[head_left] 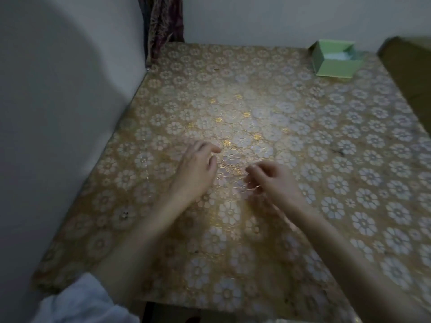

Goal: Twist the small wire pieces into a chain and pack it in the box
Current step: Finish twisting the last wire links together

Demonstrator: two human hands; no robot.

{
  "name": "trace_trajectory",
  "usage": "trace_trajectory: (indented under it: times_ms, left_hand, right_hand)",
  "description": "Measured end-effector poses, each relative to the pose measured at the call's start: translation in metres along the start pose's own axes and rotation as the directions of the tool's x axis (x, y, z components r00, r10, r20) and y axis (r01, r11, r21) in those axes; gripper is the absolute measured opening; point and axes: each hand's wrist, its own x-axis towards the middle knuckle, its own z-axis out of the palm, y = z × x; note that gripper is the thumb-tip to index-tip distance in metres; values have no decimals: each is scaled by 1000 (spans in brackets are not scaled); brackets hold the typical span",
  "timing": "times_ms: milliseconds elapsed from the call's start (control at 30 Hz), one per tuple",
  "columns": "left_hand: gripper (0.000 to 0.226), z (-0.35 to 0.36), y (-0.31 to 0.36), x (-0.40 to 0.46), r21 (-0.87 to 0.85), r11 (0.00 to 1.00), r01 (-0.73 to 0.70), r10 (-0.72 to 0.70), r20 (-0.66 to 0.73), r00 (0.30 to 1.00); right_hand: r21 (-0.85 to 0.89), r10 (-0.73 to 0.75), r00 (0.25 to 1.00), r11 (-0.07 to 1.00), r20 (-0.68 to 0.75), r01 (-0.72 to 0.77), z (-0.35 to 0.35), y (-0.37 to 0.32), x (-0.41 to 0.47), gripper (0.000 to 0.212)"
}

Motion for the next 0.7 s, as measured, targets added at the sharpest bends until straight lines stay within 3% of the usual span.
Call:
trace_trajectory:
  times_ms: [100,267,367,467,567,700]
  left_hand:
    - [27,31,21,2,7,994,-106,105,97,990]
    - [37,68,41,23,111,979,-168,143,204,968]
    - [41,83,42,32,212,959,-187,130,255,958]
    - [49,92,37,30,295,934,-200,137,220,966]
    - [59,96,35,29,326,923,-206,146,199,969]
    - [57,96,35,30,321,926,-200,146,184,972]
  right_hand:
    - [-188,-101,969,980,-223,59,-44,19,11,16]
    - [-441,-211,863,898,-458,-14,-102,44,29,21]
    - [-539,-234,821,836,-520,-103,-124,64,47,27]
    - [-594,-228,813,786,-536,-171,-137,76,57,32]
    - [-588,-224,816,792,-533,-166,-141,79,62,31]
    - [-607,-273,807,784,-524,-128,-147,86,69,23]
